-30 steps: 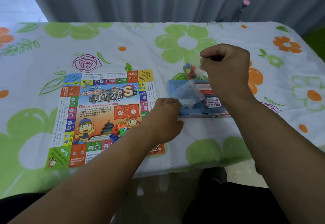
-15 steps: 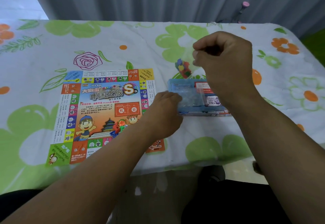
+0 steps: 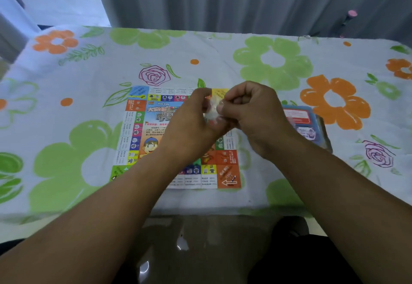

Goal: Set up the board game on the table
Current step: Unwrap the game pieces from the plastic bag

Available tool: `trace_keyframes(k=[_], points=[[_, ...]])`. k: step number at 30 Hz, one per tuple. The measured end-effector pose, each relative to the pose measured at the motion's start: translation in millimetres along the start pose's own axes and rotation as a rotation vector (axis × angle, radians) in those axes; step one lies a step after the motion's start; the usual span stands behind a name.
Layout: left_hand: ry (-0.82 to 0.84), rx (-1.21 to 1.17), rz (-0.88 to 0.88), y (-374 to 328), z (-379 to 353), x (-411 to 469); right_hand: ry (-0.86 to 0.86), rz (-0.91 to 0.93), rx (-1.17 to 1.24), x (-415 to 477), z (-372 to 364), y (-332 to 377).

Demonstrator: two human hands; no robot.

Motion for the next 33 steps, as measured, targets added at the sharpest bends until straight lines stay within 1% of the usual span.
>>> trace_keyframes(k=[5, 10, 13, 16, 20, 26, 28, 30, 33], points=[[0.000, 0.003, 0.022, 20.1, 27.1, -8.9, 0.068, -0.036, -0.019, -3.7, -31.3, -7.4], [0.000, 0.000, 0.085, 40.9, 53.6, -20.7, 0.133, -0.171, 0.084, -5.5, -51.7, -7.9], [-0.025, 0.047, 0.087, 50.7, 64.5, -27.6, 0.198, -0.179, 0.022, -4.9, -59.2, -9.5], [-0.040, 0.076, 0.074, 56.0, 71.0, -31.4, 0.288, -0.174, -0.050, -9.1, -69.4, -10.7], [-0.034, 0.086, 0.063, 55.2, 73.7, -32.0, 0.314, -0.131, -0.054, -11.0, -75.9, -12.2], [-0.037, 0.127, 0.034, 51.5, 71.6, -31.6, 0.260, 0.157, -0.281, -11.1, -77.6, -14.4], [-0.032, 0.147, 0.027, 52.4, 70.0, -30.2, 0.256, 0.202, -0.359, -9.2, -79.5, -16.8], [-0.020, 0.176, 0.009, 55.6, 68.6, -28.6, 0.278, 0.186, -0.410, -7.1, -80.5, -18.3], [0.015, 0.251, -0.024, 61.5, 66.7, -28.3, 0.361, 0.035, -0.373, -5.8, -80.4, -16.1]])
Point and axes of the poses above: each hand's wrist, its own x-axis towards the middle knuckle, its own z-axis out of the back of the hand, y = z × x, the point moved 1 cm from there along x, towards the middle knuckle, and after that the axes turned 6 degrees about x, right-handed, at the moved point
